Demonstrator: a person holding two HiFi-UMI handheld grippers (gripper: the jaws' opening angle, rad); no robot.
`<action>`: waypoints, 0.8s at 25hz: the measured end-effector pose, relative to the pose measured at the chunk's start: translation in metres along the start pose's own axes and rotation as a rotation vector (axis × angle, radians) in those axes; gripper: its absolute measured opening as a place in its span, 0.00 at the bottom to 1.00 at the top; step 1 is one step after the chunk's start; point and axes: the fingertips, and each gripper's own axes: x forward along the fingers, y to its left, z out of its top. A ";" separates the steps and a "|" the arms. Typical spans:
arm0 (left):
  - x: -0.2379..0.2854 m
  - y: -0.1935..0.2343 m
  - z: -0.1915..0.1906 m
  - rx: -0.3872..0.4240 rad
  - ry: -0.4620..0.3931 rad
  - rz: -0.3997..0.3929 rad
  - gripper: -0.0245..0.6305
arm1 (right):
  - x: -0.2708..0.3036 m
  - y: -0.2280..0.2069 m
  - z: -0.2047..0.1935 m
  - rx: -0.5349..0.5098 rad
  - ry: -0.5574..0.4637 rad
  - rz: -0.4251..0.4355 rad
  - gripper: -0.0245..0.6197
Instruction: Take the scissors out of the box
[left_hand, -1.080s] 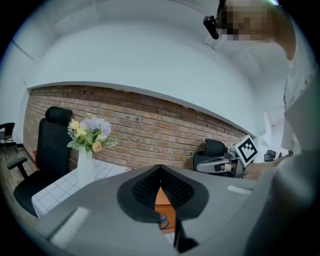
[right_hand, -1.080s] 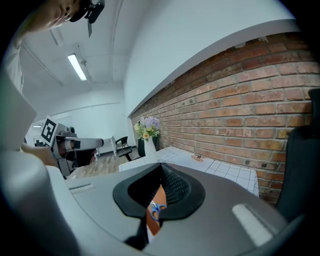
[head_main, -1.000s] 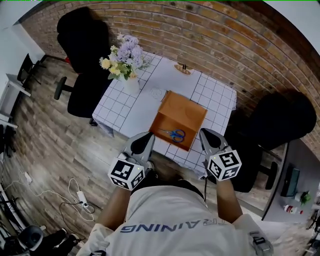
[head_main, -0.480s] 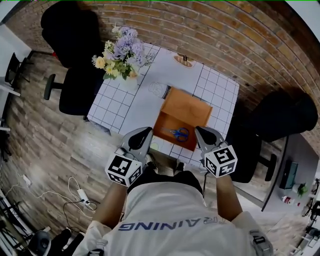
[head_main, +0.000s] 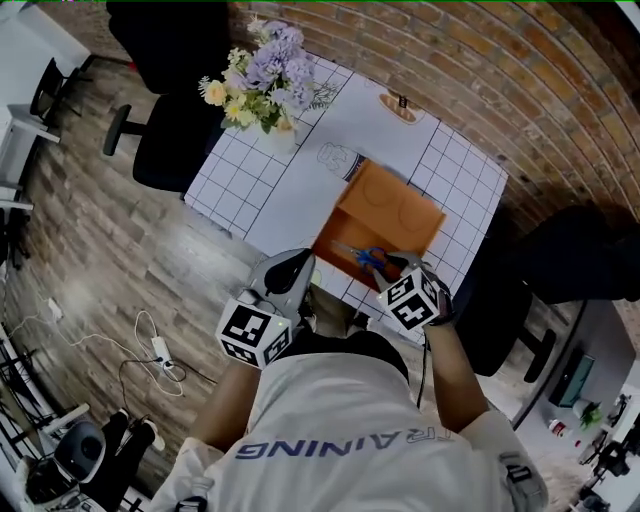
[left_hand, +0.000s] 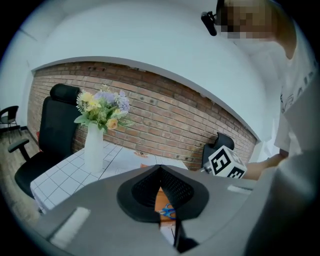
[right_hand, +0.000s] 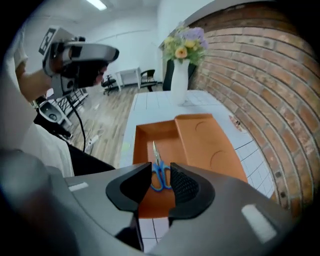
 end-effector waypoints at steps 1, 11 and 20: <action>0.000 0.001 -0.003 -0.008 0.003 0.009 0.04 | 0.010 0.003 -0.006 -0.021 0.046 0.016 0.25; -0.014 0.023 -0.019 -0.069 0.002 0.085 0.04 | 0.077 0.009 -0.035 -0.144 0.345 0.055 0.26; -0.027 0.038 -0.022 -0.091 -0.005 0.118 0.04 | 0.097 0.010 -0.048 -0.128 0.450 0.052 0.26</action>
